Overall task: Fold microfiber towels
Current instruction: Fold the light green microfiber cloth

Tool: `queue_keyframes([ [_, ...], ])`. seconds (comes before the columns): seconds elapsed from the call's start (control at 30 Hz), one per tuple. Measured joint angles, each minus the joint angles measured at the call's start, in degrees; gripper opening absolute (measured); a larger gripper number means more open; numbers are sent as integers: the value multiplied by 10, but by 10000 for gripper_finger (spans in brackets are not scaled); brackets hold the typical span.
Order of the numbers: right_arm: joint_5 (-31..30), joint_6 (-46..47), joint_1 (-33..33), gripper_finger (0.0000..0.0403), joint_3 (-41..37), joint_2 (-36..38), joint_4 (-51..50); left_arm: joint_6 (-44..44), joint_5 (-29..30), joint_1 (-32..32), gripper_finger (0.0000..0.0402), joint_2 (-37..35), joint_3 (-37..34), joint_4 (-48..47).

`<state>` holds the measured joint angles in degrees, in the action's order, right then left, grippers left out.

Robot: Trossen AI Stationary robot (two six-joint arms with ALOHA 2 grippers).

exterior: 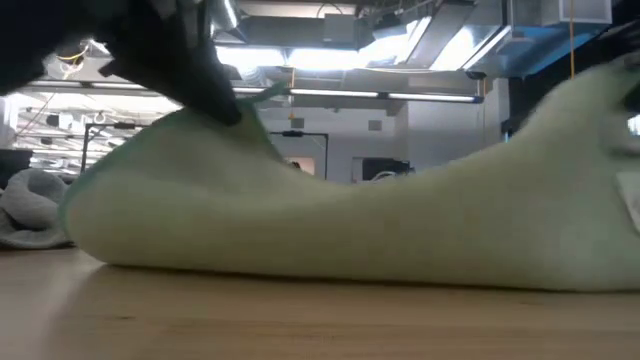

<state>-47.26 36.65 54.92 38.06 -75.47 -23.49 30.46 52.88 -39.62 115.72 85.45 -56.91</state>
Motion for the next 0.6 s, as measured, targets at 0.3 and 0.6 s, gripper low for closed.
queue_keyframes([
  [0.3, 30, -38, -120, 8, 0, 13, -92, 156, 11, 31, 0, -2, -39, -106],
  [0.6, 92, -99, -209, 8, 0, 13, -89, 168, 2, 73, 0, -1, -127, -56],
])
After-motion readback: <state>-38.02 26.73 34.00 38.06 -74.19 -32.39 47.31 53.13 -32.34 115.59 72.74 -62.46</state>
